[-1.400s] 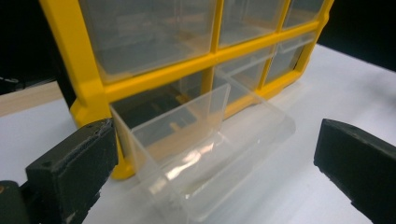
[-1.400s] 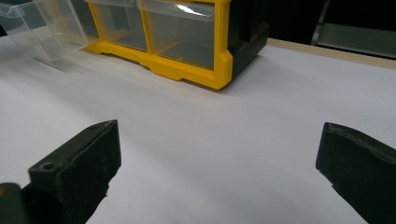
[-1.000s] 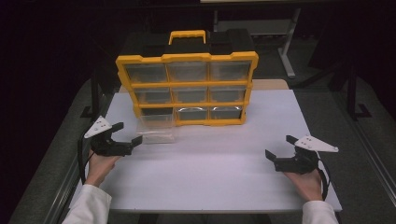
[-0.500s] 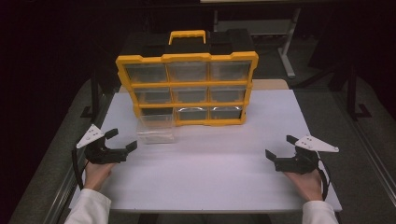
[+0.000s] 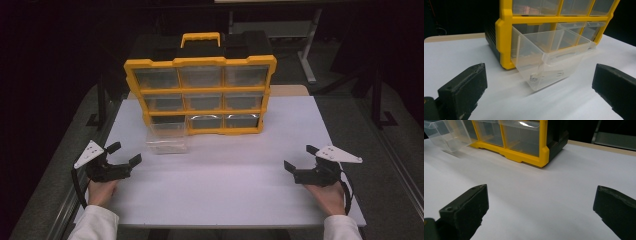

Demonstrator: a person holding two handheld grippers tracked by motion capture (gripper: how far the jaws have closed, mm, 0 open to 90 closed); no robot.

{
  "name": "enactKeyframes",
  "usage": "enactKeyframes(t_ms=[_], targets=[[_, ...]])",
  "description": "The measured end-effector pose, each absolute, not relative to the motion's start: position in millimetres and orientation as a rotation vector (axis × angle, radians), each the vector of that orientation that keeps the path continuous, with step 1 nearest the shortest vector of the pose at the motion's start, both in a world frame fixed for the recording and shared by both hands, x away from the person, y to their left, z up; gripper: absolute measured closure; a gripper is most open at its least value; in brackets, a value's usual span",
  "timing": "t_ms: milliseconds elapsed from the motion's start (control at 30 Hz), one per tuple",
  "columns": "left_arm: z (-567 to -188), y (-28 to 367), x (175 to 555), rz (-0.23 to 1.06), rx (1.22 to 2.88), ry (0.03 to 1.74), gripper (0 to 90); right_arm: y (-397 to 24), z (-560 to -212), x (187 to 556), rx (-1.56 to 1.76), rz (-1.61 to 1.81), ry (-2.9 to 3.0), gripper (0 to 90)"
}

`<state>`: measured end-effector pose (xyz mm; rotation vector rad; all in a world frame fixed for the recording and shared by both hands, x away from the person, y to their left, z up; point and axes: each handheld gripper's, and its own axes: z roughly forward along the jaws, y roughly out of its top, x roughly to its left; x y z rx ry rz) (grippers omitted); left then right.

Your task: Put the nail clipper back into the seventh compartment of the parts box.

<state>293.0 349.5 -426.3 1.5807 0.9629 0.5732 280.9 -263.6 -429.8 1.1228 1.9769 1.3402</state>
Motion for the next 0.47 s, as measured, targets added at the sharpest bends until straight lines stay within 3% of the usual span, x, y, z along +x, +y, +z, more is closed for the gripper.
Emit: enactKeyframes(t_ms=[467], targets=[[-435.3,351.3,292.5,0.567,1.581,0.978,0.0,-263.8,-431.3,280.4,1.134,1.342,1.978,0.0]])
